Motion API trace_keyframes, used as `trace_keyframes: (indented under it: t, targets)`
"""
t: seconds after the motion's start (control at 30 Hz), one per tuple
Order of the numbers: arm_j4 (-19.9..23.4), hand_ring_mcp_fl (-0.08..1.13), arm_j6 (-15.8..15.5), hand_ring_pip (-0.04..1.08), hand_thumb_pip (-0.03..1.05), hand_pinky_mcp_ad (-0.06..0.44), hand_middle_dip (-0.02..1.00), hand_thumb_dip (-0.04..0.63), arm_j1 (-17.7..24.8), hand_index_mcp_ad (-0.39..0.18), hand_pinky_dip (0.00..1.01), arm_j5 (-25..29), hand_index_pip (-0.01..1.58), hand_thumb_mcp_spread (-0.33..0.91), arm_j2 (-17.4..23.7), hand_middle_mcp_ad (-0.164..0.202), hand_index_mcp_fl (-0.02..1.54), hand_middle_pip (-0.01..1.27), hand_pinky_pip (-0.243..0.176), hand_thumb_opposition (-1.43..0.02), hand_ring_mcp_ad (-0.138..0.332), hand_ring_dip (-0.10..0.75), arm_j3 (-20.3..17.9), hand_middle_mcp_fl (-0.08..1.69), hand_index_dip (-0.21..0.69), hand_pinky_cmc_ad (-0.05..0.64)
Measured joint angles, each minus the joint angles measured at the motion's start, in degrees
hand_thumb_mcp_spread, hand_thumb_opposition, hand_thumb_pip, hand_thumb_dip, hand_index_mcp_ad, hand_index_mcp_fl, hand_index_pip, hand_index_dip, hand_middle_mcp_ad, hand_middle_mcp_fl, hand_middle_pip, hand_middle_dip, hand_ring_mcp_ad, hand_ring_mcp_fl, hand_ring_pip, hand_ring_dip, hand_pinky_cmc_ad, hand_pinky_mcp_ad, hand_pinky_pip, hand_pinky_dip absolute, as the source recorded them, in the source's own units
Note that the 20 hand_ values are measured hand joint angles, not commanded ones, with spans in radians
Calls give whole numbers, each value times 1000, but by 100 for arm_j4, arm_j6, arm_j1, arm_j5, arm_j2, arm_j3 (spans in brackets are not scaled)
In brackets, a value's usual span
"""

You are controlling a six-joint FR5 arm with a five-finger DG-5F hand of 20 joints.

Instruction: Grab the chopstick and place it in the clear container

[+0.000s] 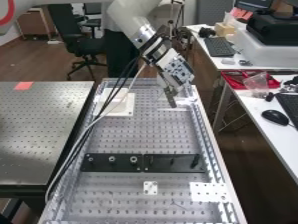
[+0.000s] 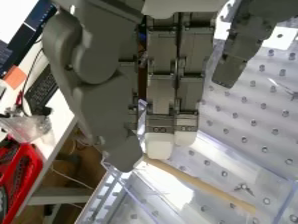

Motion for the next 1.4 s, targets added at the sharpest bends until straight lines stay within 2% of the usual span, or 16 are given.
trace_keyframes:
  t: [0.3,0.47,0.67,0.7,0.87,1.13,1.2,1.27,1.37,1.4]
  targets:
    - [-44,897,-49,112,543,278,634,239,1,-89,475,44,1190,654,-25,68,785,696,37,-1030,12,539,38,1028,2,403]
    - [-17,881,-38,120,543,278,634,239,-3,-89,504,8,1187,644,-16,72,798,785,19,-1052,12,522,-20,1072,0,403]
    - [90,876,6,138,543,281,637,239,-8,-89,538,-40,1197,642,25,68,803,867,21,-1051,14,503,-119,1110,0,403]
    - [101,881,17,138,543,281,637,239,-7,-89,552,-51,1197,628,29,68,803,869,3,-1051,16,499,-131,1096,3,405]
    - [150,817,11,140,543,278,637,239,-6,-89,583,-79,1213,616,51,72,805,869,0,-1068,14,492,-177,1019,0,403]
    - [236,724,39,187,565,278,630,241,-12,-89,630,-133,1292,579,98,68,719,789,-12,-1077,12,469,-303,864,3,403]
    - [238,689,38,201,658,278,618,239,-13,-89,632,-162,1293,550,101,72,675,780,-12,-1070,12,468,-313,843,3,405]
    - [241,670,27,202,660,278,618,253,-15,-98,648,-168,1297,550,105,68,661,784,-28,-1051,16,469,-321,848,0,403]
    - [251,616,20,223,661,281,606,269,-17,-93,667,-175,1244,545,119,72,644,777,-24,-988,12,459,-330,796,0,405]
    - [244,611,17,216,693,281,604,269,-17,-89,667,-175,1230,545,123,68,627,775,-31,-967,16,456,-328,796,3,403]
